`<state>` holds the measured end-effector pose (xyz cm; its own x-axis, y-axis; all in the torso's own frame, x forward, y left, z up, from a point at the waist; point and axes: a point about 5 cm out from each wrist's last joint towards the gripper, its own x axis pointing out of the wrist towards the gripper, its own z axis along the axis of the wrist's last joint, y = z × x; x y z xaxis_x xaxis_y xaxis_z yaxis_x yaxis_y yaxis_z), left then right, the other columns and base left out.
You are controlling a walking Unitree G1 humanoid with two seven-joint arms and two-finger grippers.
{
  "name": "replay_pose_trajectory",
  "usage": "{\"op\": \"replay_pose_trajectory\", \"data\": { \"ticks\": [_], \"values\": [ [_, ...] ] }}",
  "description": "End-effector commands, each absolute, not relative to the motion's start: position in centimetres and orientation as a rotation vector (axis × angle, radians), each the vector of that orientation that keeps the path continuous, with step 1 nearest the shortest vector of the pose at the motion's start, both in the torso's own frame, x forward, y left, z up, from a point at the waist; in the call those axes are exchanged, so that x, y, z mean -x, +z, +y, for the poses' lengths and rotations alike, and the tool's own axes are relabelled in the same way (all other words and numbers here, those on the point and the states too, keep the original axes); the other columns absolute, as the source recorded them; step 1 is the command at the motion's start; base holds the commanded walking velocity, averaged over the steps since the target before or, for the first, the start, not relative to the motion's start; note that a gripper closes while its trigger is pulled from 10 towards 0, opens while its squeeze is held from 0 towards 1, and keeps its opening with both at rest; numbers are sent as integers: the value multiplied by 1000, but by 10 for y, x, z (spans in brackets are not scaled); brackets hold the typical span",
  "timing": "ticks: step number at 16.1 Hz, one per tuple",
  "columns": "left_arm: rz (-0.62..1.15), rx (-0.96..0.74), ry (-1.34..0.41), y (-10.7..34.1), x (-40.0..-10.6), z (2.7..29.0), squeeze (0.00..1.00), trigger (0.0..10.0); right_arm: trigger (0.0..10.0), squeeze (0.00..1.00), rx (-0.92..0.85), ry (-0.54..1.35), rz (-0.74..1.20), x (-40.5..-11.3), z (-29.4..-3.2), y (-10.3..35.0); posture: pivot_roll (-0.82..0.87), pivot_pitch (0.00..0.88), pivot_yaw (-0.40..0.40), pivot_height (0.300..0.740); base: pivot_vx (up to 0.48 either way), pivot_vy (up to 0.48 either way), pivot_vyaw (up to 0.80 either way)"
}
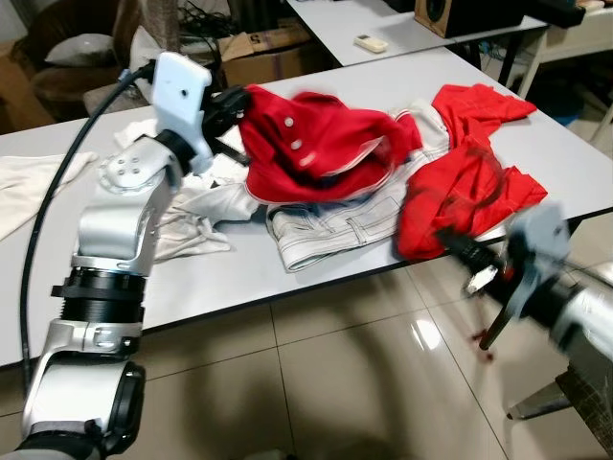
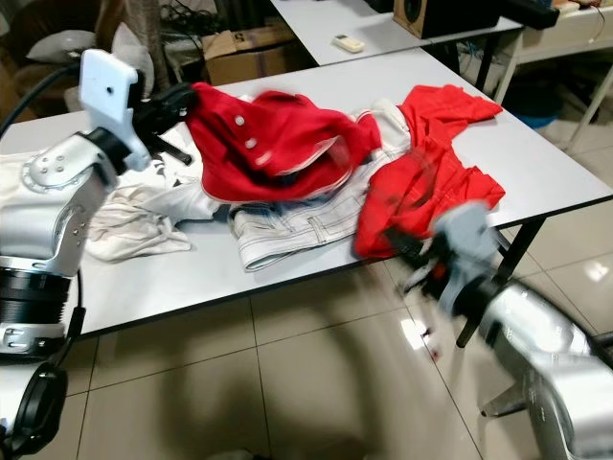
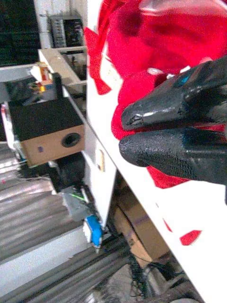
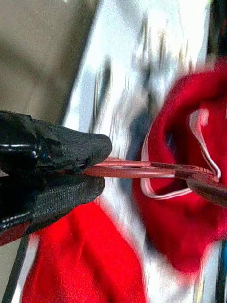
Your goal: Hang hanger
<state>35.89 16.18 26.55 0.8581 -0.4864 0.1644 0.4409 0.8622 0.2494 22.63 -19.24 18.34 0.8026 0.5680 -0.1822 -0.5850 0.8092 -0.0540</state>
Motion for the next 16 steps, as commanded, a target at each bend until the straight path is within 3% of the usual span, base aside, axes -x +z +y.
{"op": "replay_pose_trajectory", "data": {
  "ticks": [1, 6, 9, 12, 16],
  "values": [
    [-273, -207, -497, 282, -358, 158, 0, 0, 10000, 0, 106, 675, 163, -222, -186, 186, -143, 0, 125, 740, 0, 0, 0],
    [-301, -149, -502, 295, -357, 155, 0, 0, 10000, 0, 91, 517, 279, -229, -203, 162, -147, 0, 125, 740, 0, 0, 0],
    [-302, -145, -511, 300, -356, 156, 0, 0, 10000, 0, 115, 598, 335, -224, -198, 153, -134, 0, 116, 740, 0, 0, 0],
    [-261, -193, -592, 292, -353, 146, 0, 0, 10000, 0, -13, 687, 276, -224, -182, 159, -133, 0, 118, 740, 0, 0, 0],
    [-231, -226, -602, 287, -353, 144, 0, 0, 10000, 0, -278, 607, 103, -237, -181, 179, -125, 0, 113, 740, 0, 0, 0]
  ]
}}
